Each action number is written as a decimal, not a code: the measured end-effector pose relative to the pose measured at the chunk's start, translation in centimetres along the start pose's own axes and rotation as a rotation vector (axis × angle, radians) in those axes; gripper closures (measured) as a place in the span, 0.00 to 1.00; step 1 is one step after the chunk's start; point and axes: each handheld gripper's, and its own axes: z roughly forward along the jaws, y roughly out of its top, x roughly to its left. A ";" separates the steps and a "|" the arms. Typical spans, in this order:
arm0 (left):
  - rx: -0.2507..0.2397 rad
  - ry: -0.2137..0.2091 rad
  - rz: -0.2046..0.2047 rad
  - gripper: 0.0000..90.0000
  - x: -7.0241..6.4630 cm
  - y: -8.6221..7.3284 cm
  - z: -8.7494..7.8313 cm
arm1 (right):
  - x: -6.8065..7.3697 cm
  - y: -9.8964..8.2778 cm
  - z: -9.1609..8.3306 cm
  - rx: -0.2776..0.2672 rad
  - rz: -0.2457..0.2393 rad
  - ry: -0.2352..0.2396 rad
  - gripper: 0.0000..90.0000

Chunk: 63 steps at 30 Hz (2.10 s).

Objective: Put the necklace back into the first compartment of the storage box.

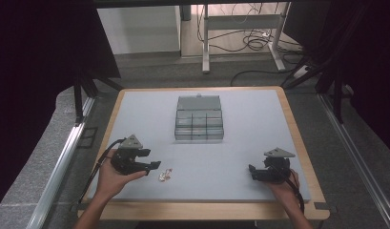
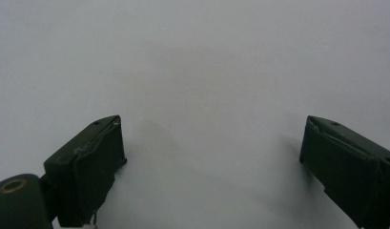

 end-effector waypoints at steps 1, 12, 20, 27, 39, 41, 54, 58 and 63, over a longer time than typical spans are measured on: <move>0.006 -0.002 0.004 0.41 -0.1 0.1 0.2 | 0.0 0.0 0.0 0.000 0.000 0.000 0.08; 0.088 -0.032 0.038 0.49 -1.2 0.1 2.5 | 0.0 0.0 0.0 0.000 0.002 0.000 0.08; 0.138 -0.055 0.055 0.54 -1.8 -0.7 4.0 | 0.0 0.0 0.0 -0.001 0.004 -0.001 0.08; 0.153 -0.052 0.045 0.61 -1.8 -1.3 4.8 | 0.0 0.0 0.0 0.000 0.004 -0.001 0.08; 0.207 -0.066 0.075 0.73 -2.3 -1.7 6.1 | 0.0 0.0 0.0 0.000 0.004 -0.002 0.08; 0.214 -0.067 0.078 0.75 -2.4 -1.8 6.3 | 0.0 0.0 0.0 -0.001 0.004 -0.002 0.08; 0.253 -0.046 0.090 0.84 -2.5 -2.1 7.5 | 0.0 0.0 0.0 -0.002 0.005 -0.002 0.08; 0.251 -0.049 0.088 0.85 -2.6 -2.1 7.7 | 0.0 0.0 0.0 -0.002 0.004 -0.003 0.08; 0.253 -0.037 0.096 0.89 -2.6 -2.0 7.8 | 0.1 0.0 0.0 -0.002 0.004 -0.003 0.08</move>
